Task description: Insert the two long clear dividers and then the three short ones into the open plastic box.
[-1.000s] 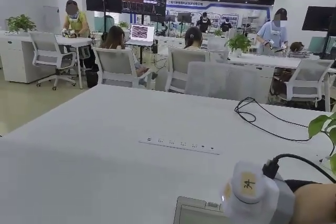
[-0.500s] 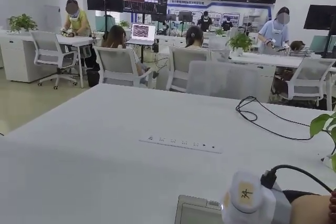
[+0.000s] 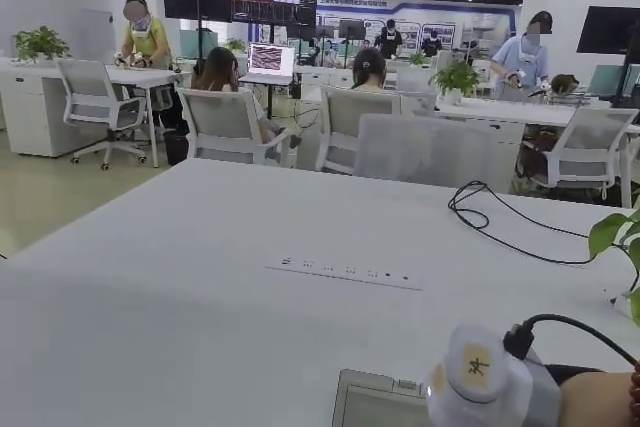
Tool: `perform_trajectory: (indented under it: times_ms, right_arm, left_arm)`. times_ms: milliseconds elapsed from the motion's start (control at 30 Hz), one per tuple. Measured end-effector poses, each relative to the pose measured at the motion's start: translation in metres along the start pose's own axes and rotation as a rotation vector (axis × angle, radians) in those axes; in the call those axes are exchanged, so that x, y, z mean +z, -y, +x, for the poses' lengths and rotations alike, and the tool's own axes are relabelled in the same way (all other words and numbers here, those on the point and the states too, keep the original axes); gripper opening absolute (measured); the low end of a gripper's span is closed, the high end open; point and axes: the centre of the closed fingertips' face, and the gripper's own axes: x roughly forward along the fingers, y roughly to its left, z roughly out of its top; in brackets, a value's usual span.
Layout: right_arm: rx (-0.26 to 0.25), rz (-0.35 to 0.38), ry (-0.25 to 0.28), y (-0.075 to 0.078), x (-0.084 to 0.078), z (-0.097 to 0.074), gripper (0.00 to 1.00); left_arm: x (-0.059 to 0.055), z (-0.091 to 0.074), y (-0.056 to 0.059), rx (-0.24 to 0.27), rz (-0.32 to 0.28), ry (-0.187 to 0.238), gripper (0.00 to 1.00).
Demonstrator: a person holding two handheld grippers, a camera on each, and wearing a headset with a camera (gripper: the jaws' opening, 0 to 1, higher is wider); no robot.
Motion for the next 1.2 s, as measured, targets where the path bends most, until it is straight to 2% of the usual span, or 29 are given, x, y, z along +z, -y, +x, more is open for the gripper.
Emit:
perform_trajectory:
  times_ms: [67,233,400,467,600,633,800,933,1000,1200]
  right_arm:
    - [0.007,0.016,0.011,-0.003,0.000,-0.002,0.09]
    - [-0.016,0.051,0.057,-0.005,0.003,-0.009,0.17]
    - [-0.043,0.100,0.152,-0.009,0.007,-0.021,0.28]
    - [-0.047,0.126,0.171,-0.011,0.006,-0.026,0.30]
    - [-0.100,0.158,0.216,-0.013,0.002,-0.039,0.35]
    - [-0.134,0.186,0.241,-0.011,0.001,-0.044,0.37]
    - [-0.208,0.262,0.374,-0.017,-0.001,-0.068,0.52]
    - [-0.275,0.328,0.452,-0.024,-0.007,-0.081,0.61]
    - [-0.304,0.349,0.484,-0.028,-0.011,-0.085,0.65]
    - [-0.367,0.411,0.554,-0.041,-0.020,-0.093,0.75]
  left_arm:
    - [0.001,0.000,-0.001,0.005,-0.001,0.003,0.66]
    - [0.005,-0.003,-0.006,0.017,0.003,0.005,0.66]
    - [0.008,-0.011,-0.011,0.034,0.011,0.003,0.68]
    - [0.008,-0.014,-0.012,0.041,0.014,-0.001,0.69]
    - [0.007,-0.020,-0.016,0.055,0.008,-0.012,0.71]
    - [0.007,-0.022,-0.016,0.059,0.003,-0.012,0.71]
    - [0.009,-0.033,-0.020,0.093,-0.016,-0.016,0.74]
    - [0.010,-0.044,-0.023,0.115,-0.021,-0.023,0.76]
    - [0.010,-0.050,-0.025,0.134,-0.038,-0.029,0.79]
    - [0.008,-0.063,-0.030,0.171,-0.037,-0.048,0.81]
